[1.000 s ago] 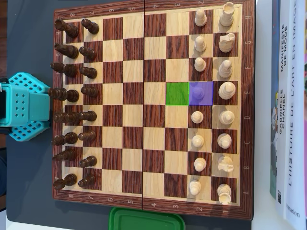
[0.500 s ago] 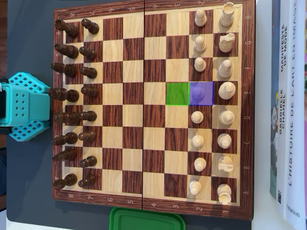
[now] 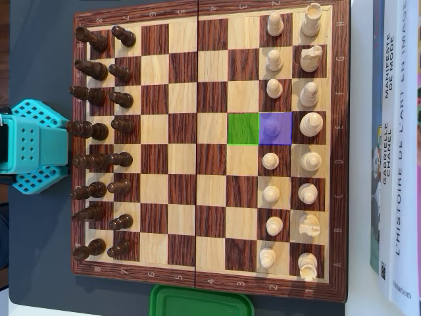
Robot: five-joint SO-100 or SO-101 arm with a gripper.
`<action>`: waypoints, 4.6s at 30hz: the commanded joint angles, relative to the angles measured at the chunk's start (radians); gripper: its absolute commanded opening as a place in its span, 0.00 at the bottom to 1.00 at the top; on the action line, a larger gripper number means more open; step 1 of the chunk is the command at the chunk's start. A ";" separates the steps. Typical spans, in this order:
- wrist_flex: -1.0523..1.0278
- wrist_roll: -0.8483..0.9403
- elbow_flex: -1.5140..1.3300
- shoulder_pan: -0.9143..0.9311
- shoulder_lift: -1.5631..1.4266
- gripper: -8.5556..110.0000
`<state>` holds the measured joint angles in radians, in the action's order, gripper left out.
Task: Play chess
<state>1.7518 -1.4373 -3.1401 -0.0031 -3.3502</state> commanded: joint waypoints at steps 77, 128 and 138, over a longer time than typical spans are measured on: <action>-2.804 0.044 1.120 -0.110 1.115 0.19; -2.959 0.040 1.868 -0.114 2.014 0.19; -2.956 0.041 1.894 -0.112 2.066 0.19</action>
<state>-1.2103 -1.3959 -1.3054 -0.1227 -1.2793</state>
